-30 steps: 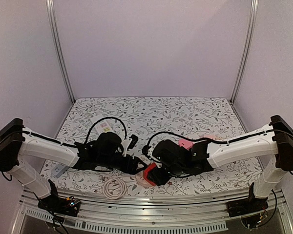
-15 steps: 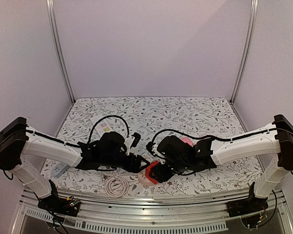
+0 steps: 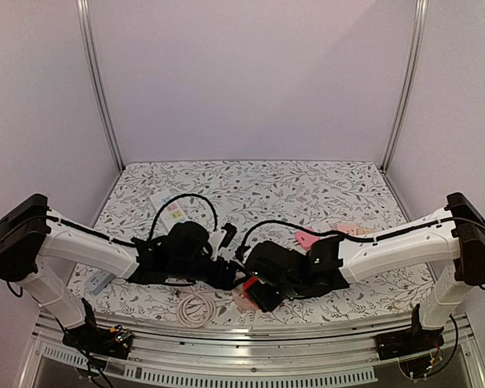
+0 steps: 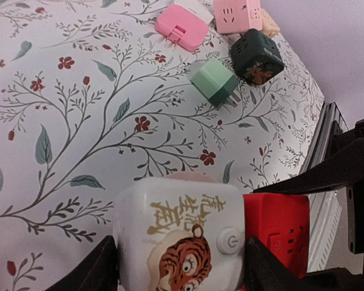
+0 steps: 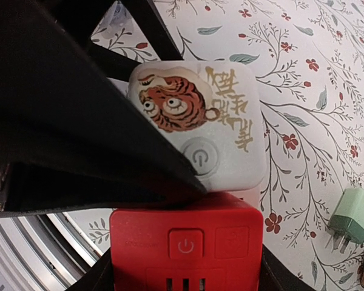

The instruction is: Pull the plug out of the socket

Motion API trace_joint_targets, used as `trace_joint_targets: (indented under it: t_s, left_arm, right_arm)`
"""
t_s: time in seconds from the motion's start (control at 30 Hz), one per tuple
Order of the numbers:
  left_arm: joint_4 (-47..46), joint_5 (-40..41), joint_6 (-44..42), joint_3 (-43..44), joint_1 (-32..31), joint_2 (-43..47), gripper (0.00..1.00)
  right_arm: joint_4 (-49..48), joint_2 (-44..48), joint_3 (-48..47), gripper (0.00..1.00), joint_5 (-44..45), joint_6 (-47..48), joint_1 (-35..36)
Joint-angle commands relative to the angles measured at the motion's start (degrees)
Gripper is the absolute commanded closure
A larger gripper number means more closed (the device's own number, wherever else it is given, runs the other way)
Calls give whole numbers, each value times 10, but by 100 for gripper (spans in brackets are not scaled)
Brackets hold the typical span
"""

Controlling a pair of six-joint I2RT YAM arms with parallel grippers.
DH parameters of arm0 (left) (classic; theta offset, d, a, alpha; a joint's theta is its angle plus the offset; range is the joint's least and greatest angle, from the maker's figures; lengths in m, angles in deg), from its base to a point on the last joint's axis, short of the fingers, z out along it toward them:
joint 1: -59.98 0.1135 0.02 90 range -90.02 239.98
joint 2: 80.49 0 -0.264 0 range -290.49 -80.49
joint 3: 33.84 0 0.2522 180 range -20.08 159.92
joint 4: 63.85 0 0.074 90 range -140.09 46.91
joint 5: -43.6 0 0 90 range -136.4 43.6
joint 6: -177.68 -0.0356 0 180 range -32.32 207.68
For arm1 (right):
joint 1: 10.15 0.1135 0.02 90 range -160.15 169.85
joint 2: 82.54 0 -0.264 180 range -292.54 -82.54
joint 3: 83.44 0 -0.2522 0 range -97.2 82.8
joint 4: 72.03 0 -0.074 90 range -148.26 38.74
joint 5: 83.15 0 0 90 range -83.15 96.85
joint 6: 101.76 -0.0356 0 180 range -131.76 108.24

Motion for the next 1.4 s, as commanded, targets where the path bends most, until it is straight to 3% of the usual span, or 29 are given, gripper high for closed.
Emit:
trace_joint_targets:
  t_s: [0.0,0.23,0.67,1.37]
  left_arm:
    - [102,-25,13,-19,-23,-42,54]
    - [105,-23,13,-24,-23,-40,54]
    - [114,-20,10,-19,-24,-40,56]
    - [124,-13,11,-15,-24,-42,57]
  right_arm:
    - [-11,-18,-37,65,17,5,24]
    - [-22,2,-25,65,21,-13,20]
    - [-89,64,48,65,-70,-73,-52]
    - [-9,18,-31,65,-14,-31,4]
